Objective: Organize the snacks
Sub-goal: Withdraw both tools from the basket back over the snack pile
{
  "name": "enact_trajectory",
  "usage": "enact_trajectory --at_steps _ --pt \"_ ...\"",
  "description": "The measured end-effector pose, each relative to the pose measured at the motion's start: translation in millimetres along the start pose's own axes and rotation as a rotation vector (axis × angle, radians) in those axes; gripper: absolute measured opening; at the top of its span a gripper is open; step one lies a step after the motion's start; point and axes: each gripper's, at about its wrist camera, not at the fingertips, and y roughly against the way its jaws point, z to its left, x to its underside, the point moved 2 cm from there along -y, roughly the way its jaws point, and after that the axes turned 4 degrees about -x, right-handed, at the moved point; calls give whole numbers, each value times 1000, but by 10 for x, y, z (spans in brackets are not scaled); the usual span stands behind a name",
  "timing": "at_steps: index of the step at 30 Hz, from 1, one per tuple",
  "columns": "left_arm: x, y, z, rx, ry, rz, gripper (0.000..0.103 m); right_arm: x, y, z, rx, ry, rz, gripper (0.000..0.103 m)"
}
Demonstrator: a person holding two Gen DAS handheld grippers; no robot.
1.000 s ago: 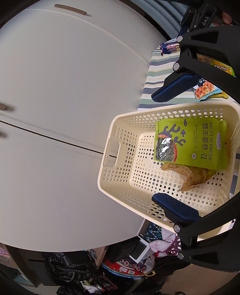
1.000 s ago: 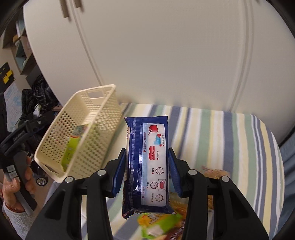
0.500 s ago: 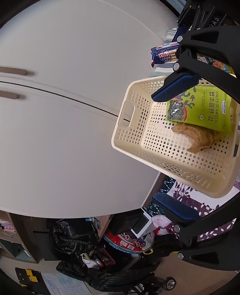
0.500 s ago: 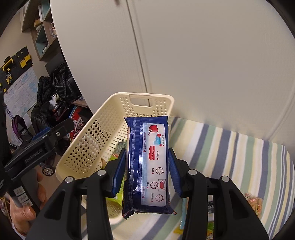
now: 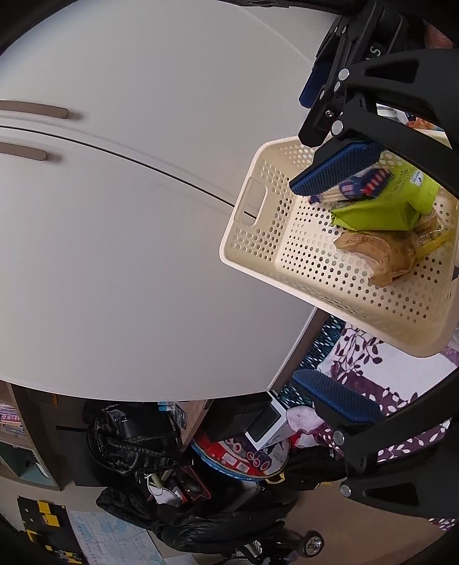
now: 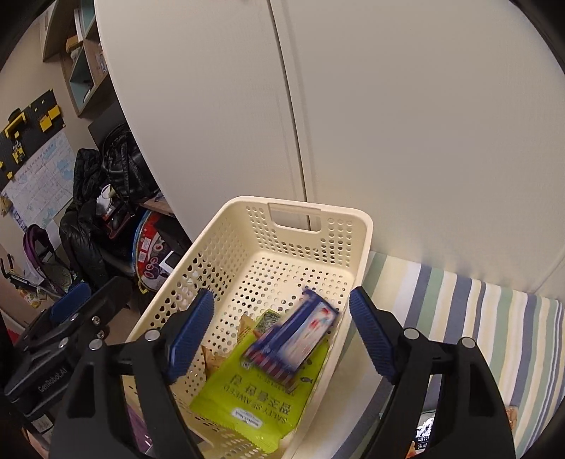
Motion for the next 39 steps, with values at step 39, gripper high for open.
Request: enact_trajectory --at_steps 39 --pt "191 199 -1057 403 -165 98 100 795 840 -1320 215 -179 -17 92"
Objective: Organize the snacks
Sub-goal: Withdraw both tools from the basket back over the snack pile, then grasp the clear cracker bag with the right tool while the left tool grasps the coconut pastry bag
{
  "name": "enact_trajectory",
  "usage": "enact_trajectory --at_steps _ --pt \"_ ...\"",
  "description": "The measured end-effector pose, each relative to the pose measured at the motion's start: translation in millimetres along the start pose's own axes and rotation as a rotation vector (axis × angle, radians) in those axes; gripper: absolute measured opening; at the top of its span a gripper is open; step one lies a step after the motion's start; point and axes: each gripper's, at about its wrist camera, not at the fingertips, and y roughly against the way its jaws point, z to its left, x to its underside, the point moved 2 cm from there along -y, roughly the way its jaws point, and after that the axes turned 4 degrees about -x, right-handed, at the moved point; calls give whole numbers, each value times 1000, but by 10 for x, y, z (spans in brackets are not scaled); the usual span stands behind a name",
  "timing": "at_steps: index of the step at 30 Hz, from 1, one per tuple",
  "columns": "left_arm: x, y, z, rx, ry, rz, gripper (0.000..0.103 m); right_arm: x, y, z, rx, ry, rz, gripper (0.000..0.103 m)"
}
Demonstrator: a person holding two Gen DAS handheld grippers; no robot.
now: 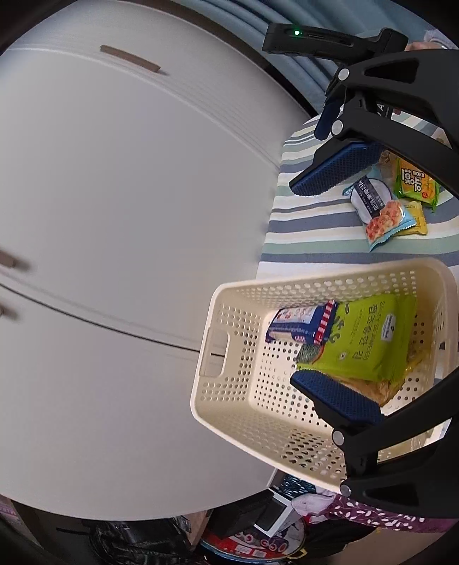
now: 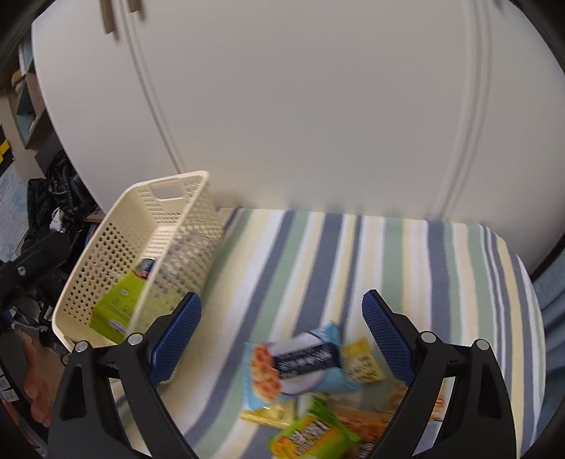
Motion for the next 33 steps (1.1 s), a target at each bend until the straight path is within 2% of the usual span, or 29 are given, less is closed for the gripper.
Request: enact_trajectory --at_steps 7,15,20,33 --pt "133 -21 -501 39 -124 11 100 244 170 -672 53 -152 16 92" --pt "318 -91 -869 59 -235 38 100 494 231 -1008 102 -207 39 92" --pt "438 -251 -969 62 -268 78 100 600 69 -1190 148 -238 76 92" --pt "710 -657 -1049 38 -343 170 100 756 -427 -1443 159 -296 175 92"
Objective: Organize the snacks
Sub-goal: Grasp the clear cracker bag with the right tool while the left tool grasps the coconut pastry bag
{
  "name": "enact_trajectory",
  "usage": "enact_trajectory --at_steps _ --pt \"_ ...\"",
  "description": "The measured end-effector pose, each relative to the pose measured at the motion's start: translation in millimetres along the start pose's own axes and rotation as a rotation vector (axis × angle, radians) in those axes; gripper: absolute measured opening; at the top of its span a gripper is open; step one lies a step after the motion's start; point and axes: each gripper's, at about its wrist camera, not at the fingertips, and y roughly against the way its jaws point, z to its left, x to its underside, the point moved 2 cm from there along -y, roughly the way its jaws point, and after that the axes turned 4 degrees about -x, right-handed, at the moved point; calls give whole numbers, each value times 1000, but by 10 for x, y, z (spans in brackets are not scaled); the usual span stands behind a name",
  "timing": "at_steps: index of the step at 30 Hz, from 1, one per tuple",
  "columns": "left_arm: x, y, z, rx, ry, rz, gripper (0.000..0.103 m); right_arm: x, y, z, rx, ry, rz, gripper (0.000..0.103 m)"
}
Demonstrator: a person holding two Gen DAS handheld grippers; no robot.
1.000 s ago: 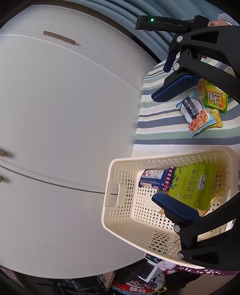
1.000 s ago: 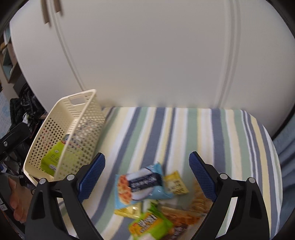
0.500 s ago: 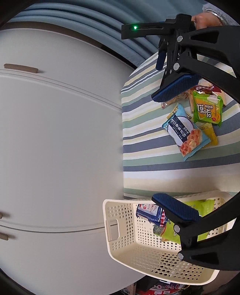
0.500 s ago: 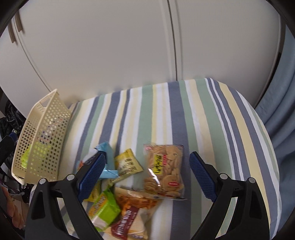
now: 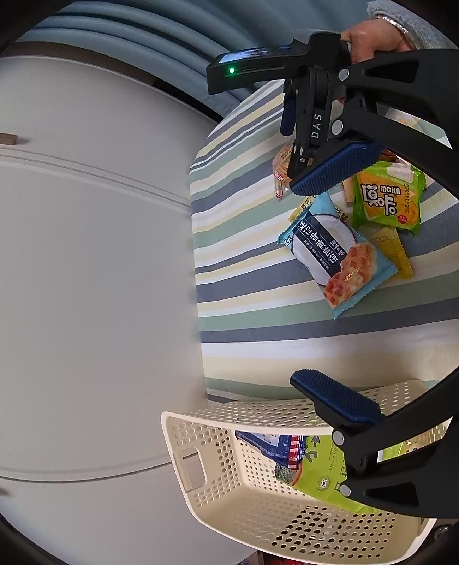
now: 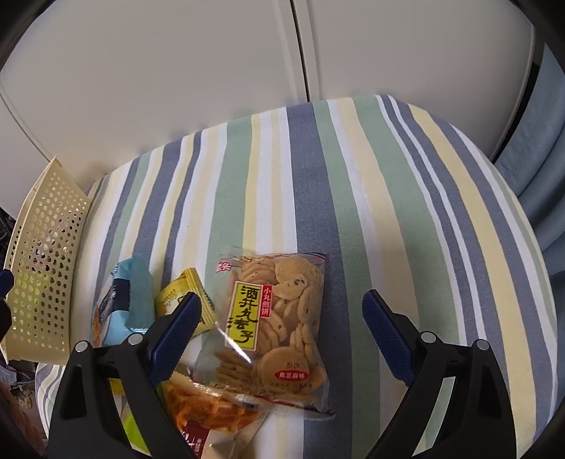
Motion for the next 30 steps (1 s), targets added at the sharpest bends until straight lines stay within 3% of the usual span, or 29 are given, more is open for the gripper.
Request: enact_trajectory --at_steps 14,22,26,30 --pt "201 -388 -305 -18 -115 75 100 -67 -249 77 12 54 57 90" --pt "243 -611 -318 -4 -133 126 100 -52 -200 87 26 64 40 60" --pt "227 -755 -333 19 -150 163 100 6 -152 -35 19 41 33 60" --pt "261 -876 -344 99 -157 215 100 19 -154 -80 6 37 30 60"
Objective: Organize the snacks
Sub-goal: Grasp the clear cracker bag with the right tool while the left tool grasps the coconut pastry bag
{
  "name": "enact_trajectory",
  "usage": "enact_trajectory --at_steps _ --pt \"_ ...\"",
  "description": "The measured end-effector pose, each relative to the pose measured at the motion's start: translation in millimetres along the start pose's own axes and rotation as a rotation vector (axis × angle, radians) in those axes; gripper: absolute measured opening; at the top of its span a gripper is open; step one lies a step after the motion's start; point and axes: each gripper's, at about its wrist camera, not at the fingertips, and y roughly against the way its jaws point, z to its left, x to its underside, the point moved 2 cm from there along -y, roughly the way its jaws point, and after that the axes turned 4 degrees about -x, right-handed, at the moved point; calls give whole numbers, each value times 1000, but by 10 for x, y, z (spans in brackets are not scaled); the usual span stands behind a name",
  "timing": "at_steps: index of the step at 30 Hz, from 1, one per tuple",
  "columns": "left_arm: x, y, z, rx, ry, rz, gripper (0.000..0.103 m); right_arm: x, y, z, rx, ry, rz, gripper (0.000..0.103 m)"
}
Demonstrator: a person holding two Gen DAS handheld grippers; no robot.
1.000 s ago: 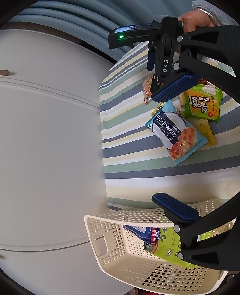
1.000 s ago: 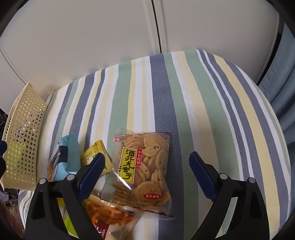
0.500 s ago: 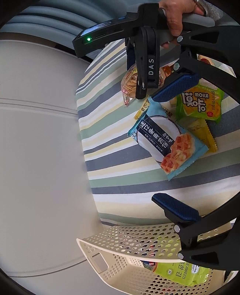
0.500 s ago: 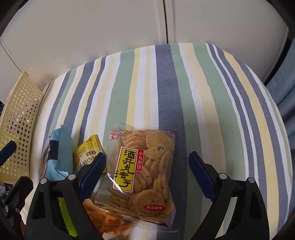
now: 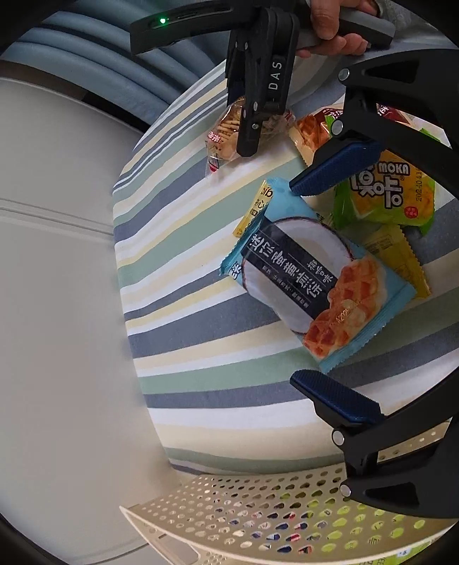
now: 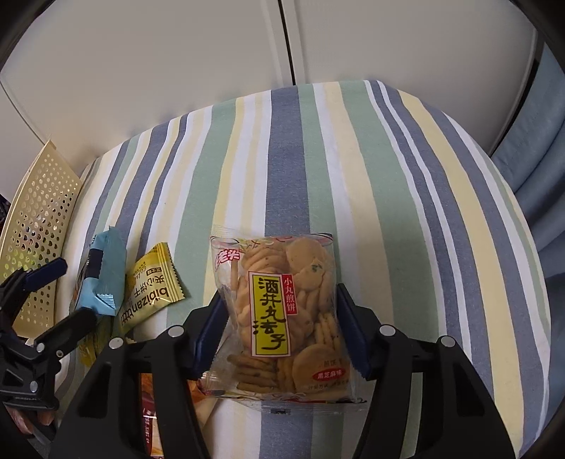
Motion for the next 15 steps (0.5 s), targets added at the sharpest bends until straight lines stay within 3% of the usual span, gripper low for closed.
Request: enact_trajectory --at_steps 4,11,15 --pt "29 -109 -14 55 -16 44 100 7 -26 13 3 8 -2 60" --pt "-62 -399 24 12 35 114 100 42 8 -24 1 14 -5 62" --pt "-85 -426 38 16 80 95 100 60 7 0 13 28 -4 63"
